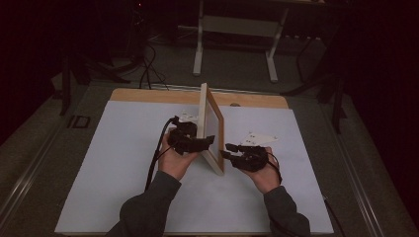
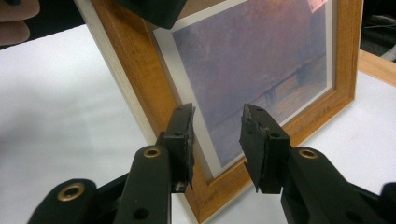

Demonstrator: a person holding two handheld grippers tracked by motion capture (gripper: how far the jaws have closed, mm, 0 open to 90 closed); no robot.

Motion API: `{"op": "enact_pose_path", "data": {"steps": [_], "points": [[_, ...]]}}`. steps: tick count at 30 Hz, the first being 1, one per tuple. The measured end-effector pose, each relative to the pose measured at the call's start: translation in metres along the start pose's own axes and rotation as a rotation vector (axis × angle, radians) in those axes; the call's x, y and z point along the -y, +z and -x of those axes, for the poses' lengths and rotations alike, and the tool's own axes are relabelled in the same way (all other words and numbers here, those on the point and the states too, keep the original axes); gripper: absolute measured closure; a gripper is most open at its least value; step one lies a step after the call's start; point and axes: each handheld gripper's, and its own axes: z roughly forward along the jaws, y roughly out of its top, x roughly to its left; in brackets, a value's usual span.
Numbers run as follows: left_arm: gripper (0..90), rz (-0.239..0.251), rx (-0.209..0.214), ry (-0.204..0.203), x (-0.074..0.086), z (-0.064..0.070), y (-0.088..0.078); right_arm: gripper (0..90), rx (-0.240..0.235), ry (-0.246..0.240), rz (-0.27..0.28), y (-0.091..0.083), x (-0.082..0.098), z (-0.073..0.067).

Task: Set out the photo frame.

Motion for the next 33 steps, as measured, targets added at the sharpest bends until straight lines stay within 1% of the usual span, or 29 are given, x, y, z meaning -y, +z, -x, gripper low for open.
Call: {"op": "enact_pose_path", "data": {"steps": [2, 6, 7, 10, 12, 15, 28, 33], "points": [[41.1, -0.003, -0.003, 0.002, 0.0, 0.0, 0.0, 64.0, 0.0, 0.0, 0.0, 0.0, 0.0, 0.0], [44.2, -0.018, 0.005, 0.005, 0.001, 0.001, 0.0, 64.0, -0.001, 0.002, 0.001, 0.0, 0.0, 0.0], [44.2, -0.021, -0.008, 0.015, 0.001, 0.003, 0.0, 64.0, -0.001, 0.002, 0.001, 0.0, 0.0, 0.0], [45.6, -0.023, -0.016, 0.019, 0.001, 0.003, -0.001, 64.0, 0.001, 0.001, 0.001, 0.0, -0.001, 0.0], [47.7, -0.02, -0.031, 0.024, 0.001, 0.004, -0.002, 63.9, 0.001, 0.002, 0.0, 0.0, 0.0, 0.001], [51.1, -0.019, -0.035, 0.016, 0.001, 0.0, -0.003, 63.9, 0.002, 0.002, 0.0, -0.001, 0.0, 0.001], [61.3, -0.014, -0.05, -0.01, 0.0, -0.015, -0.007, 63.8, 0.006, 0.01, 0.004, -0.002, 0.001, 0.004], [67.5, 0.001, -0.064, -0.029, 0.0, -0.025, -0.009, 63.7, 0.007, 0.009, 0.007, -0.002, 0.0, 0.004]]}}
